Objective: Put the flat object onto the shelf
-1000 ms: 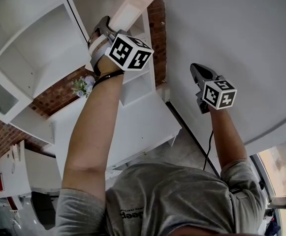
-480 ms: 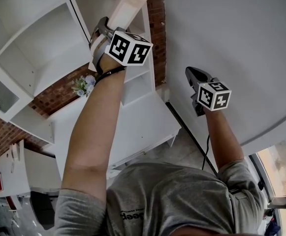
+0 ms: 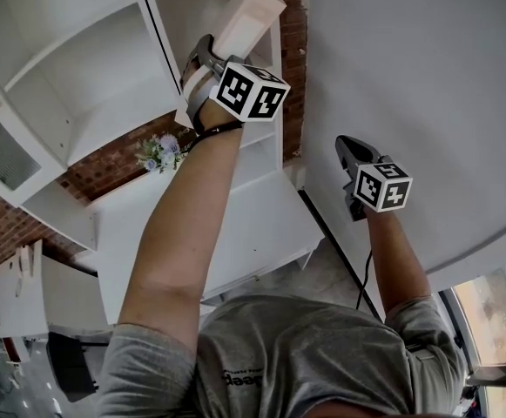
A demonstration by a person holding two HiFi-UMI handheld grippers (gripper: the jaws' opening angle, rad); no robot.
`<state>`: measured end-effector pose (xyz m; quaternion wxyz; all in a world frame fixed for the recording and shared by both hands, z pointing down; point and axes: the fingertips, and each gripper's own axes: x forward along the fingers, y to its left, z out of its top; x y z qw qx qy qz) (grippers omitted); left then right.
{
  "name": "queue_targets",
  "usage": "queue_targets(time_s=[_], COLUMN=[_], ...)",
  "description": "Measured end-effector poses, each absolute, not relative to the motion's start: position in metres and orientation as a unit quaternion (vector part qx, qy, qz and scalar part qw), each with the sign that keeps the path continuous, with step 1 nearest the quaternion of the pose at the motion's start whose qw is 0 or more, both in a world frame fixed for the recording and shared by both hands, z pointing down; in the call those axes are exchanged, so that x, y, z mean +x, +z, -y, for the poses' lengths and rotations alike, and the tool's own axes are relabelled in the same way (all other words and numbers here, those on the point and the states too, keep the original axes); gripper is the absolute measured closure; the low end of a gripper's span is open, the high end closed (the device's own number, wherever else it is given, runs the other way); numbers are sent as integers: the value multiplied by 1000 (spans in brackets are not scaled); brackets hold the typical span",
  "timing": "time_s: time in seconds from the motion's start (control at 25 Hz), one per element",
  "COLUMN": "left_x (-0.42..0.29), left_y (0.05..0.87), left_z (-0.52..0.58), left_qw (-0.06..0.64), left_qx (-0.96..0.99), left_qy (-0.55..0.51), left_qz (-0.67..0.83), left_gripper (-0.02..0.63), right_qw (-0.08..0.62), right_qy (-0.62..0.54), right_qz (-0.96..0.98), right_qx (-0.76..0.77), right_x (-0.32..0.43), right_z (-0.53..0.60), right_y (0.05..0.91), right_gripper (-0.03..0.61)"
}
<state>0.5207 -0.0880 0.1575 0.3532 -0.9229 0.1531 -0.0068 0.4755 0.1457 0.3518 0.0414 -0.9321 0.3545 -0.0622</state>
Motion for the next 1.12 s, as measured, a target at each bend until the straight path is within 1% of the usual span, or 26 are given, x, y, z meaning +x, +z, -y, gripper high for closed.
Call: queue_targets(time_s=[0.16, 0.36, 0.68, 0.88, 1.12], left_x=[521, 522, 518, 522, 514], left_y=[160, 166, 158, 166, 158], left_z=[91, 87, 90, 88, 83], left_qw=[360, 352, 341, 347, 319], left_qx=[-919, -920, -926, -920, -930], left_qy=[0, -6, -34, -49, -53], left_qz=[-161, -172, -162, -175, -172], left_gripper=[322, 321, 319, 319, 319], right_qw=[38, 38, 43, 47, 52], right_qy=[-70, -81, -80, -89, -85], right_qz=[-352, -349, -338, -338, -335], right_qx=[-932, -933, -937, -936, -937], right_x=[480, 480, 478, 474, 471], right_z=[-143, -142, -150, -144, -144], right_y=[356, 361, 362, 365, 364], right_gripper=[569, 569, 569, 569, 569])
